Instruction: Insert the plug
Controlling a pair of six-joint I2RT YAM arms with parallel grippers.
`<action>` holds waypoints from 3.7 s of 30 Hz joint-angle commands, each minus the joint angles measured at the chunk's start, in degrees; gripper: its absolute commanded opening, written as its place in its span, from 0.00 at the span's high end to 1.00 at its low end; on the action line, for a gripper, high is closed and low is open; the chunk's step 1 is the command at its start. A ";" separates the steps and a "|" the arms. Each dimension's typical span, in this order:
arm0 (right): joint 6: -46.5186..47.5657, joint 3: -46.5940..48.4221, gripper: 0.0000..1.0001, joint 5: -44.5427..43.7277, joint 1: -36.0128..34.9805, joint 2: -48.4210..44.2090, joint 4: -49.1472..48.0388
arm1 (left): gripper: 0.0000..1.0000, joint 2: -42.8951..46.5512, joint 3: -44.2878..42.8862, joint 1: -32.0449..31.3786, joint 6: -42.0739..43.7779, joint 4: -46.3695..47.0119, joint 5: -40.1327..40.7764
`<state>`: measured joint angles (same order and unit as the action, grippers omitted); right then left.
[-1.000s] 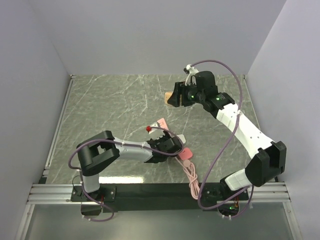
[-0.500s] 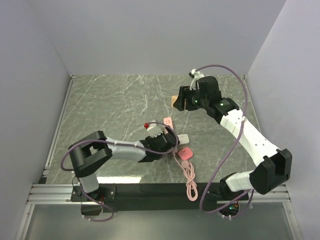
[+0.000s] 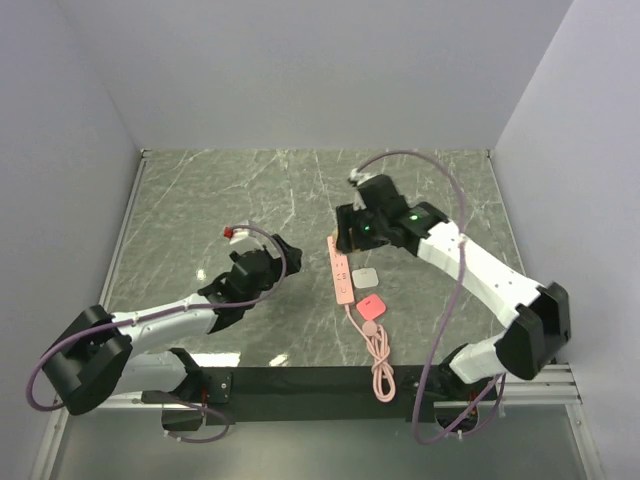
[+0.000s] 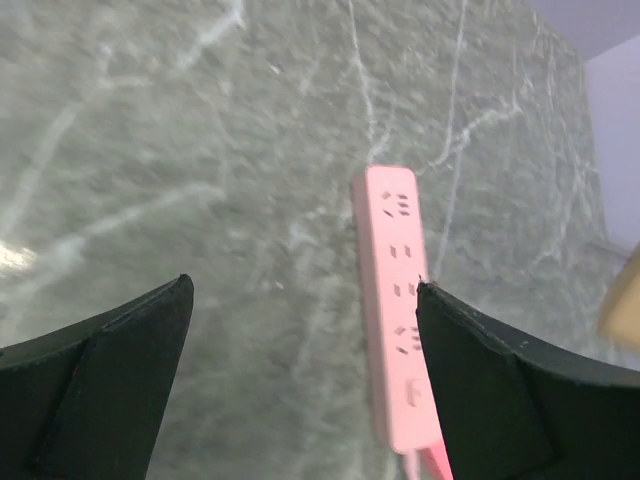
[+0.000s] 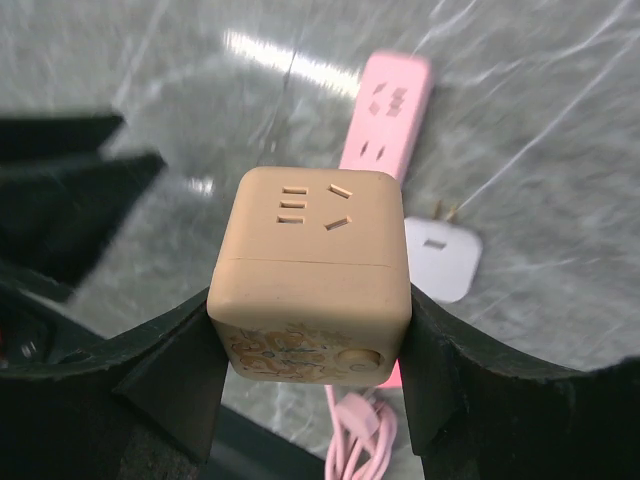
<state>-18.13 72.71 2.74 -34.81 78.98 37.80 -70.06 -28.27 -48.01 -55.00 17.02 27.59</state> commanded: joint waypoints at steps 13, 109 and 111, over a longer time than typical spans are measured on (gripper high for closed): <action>-0.77 13.85 1.00 1.29 -9.58 18.48 19.93 | 0.01 7.14 10.87 6.52 24.42 18.59 -11.77; -3.93 14.13 1.00 -3.19 -6.24 27.10 30.14 | 0.01 4.76 15.17 9.33 20.29 22.01 -15.20; -3.49 13.34 1.00 -2.92 -5.45 27.10 29.61 | 0.01 4.85 15.53 10.12 20.02 22.88 -16.34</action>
<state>-21.67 88.01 -0.47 -41.50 108.18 62.43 -65.12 -13.37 -38.89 -33.91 36.60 12.91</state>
